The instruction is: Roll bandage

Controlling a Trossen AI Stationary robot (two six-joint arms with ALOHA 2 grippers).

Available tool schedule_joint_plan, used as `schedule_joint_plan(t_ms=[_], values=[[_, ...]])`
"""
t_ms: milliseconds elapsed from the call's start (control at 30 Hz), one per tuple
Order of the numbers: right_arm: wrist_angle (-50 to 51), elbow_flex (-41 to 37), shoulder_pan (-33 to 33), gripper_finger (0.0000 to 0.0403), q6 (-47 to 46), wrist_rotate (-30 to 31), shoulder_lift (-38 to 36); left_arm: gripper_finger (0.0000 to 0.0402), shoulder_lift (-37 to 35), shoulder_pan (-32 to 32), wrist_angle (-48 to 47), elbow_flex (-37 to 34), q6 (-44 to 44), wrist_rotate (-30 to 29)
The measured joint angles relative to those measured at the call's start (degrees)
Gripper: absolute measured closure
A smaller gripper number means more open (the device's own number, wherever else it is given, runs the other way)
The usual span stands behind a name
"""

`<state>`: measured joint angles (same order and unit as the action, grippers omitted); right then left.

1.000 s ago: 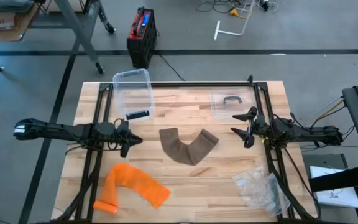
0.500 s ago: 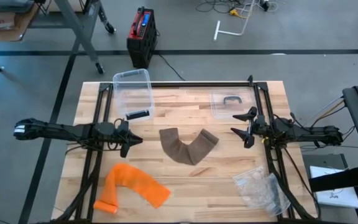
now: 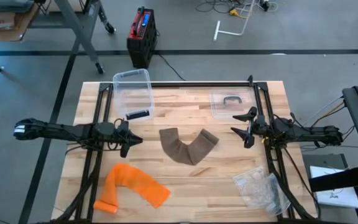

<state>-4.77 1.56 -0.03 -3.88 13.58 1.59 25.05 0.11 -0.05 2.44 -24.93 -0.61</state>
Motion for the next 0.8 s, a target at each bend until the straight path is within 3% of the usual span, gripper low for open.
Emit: schedule_joint_plan(t_ms=[300,500,567,700,800], values=[[-0.3,0.0,0.0,0.0114,-1.3,0.0,0.0,0.0351,0.0,0.0,0.0,0.0,0.0,0.0],[-1.8,0.0,0.0,0.0102,-14.1,0.1,0.0,0.0351,0.0,0.0,0.0,0.0,0.0,0.0],[-3.4,0.0,0.0,0.0098,-15.1,0.6,0.3,0.0351,0.0,0.0,-0.1,0.0,7.3,-0.4],[-5.7,0.0,0.0,0.0092,-19.4,0.3,0.4,0.0351,0.0,0.1,0.8,0.0,31.1,-2.2],[-5.5,0.0,0.0,0.0093,-22.8,0.0,0.5,0.0351,0.0,0.1,2.4,0.0,40.8,-3.8]])
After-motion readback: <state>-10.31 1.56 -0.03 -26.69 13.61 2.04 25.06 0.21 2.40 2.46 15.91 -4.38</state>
